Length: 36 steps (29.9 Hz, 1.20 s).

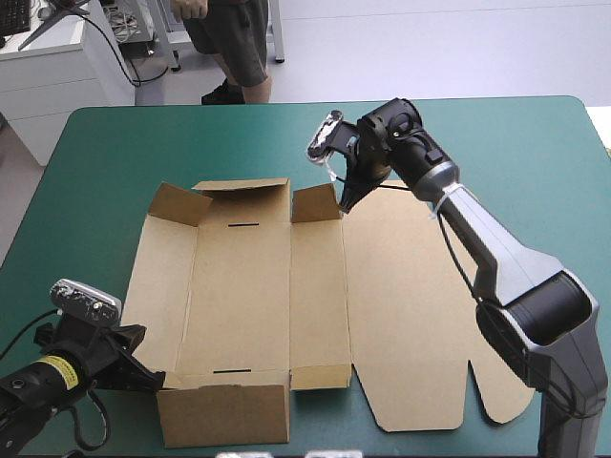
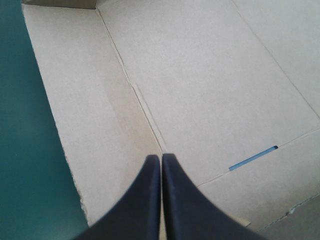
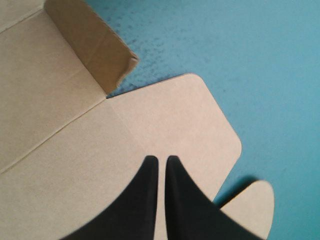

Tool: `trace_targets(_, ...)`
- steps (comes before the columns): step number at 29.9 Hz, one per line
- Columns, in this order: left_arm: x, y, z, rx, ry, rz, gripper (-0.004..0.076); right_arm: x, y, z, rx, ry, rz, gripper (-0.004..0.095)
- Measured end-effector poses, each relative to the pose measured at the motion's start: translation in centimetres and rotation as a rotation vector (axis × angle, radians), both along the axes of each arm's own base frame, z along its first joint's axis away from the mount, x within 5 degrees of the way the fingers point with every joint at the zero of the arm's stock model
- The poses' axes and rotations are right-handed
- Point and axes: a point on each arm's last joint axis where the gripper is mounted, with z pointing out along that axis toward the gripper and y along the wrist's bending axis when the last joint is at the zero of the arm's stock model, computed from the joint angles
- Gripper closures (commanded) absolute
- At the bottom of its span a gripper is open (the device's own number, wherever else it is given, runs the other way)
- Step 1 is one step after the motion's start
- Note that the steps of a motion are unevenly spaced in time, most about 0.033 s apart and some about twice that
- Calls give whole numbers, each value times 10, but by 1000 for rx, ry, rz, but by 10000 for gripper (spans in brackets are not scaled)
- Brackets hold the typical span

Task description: Fold the box

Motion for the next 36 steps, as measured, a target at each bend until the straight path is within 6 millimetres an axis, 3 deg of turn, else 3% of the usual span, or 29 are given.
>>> trace_targets(9, 0, 0, 0, 0, -1, 0, 732, 11, -73, 26, 252, 41, -393, 916)
trace_targets(17, 0, 0, 0, 1, 0, 0, 732, -8, -129, 61, 366, -14, -567, 916)
trace_targets(20, 0, 0, 0, 1, 0, 0, 732, -26, -143, 65, 374, -6, -604, 916)
trace_targets(25, 0, 0, 0, 1, 0, 0, 732, -64, -164, 54, 347, 48, -658, 917)
trace_targets(30, 0, 0, 0, 1, 0, 0, 732, -115, -180, 41, 329, 71, -692, 921)
trace_targets(36, 0, 0, 0, 0, 0, 0, 732, -181, -184, 33, 362, 28, -675, 921)
